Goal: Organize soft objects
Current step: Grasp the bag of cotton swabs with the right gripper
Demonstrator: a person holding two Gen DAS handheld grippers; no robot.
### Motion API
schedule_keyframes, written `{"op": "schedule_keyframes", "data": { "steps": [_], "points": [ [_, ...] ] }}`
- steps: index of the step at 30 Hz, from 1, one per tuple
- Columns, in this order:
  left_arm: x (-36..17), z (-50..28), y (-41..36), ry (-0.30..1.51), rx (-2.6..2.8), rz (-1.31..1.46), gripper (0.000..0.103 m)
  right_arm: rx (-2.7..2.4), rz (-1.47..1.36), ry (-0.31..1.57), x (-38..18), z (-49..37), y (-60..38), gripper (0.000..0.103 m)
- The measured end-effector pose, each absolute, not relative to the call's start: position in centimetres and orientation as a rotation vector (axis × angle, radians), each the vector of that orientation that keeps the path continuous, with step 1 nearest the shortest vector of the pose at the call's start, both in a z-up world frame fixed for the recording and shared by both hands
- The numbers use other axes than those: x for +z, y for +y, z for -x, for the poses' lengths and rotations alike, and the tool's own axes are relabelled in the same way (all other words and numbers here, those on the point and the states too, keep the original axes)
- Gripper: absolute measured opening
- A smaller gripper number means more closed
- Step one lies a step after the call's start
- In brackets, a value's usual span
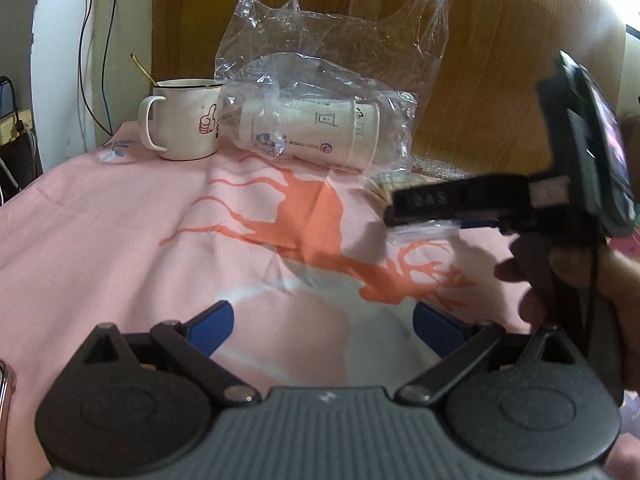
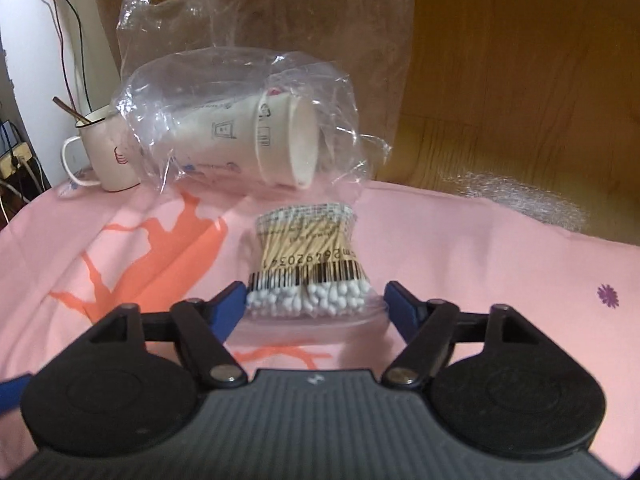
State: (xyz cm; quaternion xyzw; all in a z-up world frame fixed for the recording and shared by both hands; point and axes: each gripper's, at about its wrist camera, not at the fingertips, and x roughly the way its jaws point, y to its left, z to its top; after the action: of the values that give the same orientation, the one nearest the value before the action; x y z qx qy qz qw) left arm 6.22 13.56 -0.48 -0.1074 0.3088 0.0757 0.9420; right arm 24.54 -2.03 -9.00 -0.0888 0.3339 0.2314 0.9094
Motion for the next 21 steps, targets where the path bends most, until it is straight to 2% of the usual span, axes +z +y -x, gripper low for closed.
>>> {"op": "schedule_keyframes", "data": {
  "steps": [1,8,15,21],
  "points": [
    [-0.5,-6.2,13.6,0.629,0.152,0.221,0.1,0.487,0.179,0.69,-9.0,-24.2,-2.7,0.067],
    [-0.5,-6.3,13.8,0.628,0.147,0.228,0.1,0.478,0.183,0.684,-8.3,-19.6,-8.3,0.067],
    [-0.5,-6.3,13.5,0.635,0.132,0.213,0.103,0.45,0.232,0.656,-8.0,-10.2,-15.2,0.067],
    [-0.5,-6.3,13.0,0.649,0.124,0.176,0.103,0.367,0.159,0.636,-8.1,-3.5,-21.8,0.067]
  ]
}}
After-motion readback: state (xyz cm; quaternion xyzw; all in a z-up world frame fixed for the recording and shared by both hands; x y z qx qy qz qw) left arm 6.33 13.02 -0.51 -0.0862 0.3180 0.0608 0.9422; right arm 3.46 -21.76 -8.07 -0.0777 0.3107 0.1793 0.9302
